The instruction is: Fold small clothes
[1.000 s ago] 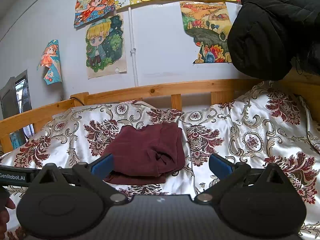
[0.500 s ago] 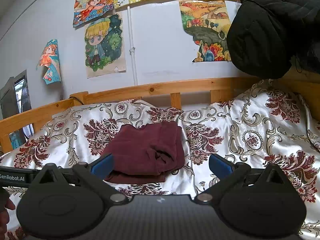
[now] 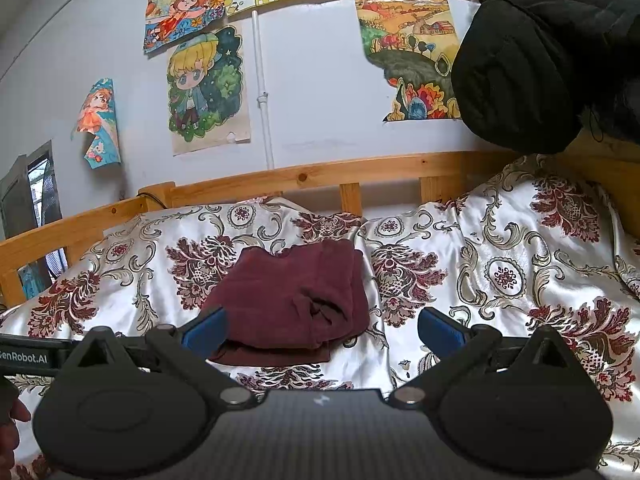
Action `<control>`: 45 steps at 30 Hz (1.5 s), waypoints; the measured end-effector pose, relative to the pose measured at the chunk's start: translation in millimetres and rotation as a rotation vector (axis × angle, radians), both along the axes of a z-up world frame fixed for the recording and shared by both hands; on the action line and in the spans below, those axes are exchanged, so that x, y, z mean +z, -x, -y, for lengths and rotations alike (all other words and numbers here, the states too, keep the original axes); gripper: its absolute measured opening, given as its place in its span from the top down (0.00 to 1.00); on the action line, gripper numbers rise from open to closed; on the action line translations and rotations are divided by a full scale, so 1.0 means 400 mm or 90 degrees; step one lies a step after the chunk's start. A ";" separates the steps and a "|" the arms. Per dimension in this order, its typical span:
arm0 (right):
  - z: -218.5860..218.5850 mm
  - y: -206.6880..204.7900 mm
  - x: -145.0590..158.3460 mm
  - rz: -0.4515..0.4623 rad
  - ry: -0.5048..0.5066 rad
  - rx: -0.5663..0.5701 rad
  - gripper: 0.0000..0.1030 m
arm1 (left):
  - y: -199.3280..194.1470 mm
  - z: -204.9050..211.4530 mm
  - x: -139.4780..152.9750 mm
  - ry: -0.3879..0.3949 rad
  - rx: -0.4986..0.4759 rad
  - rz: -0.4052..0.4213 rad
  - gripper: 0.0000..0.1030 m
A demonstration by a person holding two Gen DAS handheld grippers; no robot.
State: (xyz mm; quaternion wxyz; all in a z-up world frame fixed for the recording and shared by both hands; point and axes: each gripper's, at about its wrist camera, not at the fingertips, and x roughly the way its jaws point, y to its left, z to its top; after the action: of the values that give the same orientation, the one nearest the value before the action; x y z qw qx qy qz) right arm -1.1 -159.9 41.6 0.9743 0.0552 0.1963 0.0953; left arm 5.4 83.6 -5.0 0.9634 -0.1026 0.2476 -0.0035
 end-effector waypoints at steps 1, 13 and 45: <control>0.000 0.000 0.000 0.000 0.000 0.000 0.00 | 0.000 0.000 0.000 0.000 0.000 0.000 0.01; -0.001 0.000 -0.001 -0.003 -0.002 -0.003 0.00 | 0.001 0.001 -0.004 0.002 0.001 -0.001 0.01; -0.002 0.000 -0.003 -0.008 -0.003 -0.004 0.00 | 0.001 0.021 0.004 -0.121 0.079 -0.016 0.01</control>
State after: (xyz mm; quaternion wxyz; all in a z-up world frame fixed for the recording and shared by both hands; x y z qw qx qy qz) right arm -1.1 -159.1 40.4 0.9733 0.0587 0.2018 0.0922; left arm 4.8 75.1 -3.5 0.9641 -0.0256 0.2518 0.0807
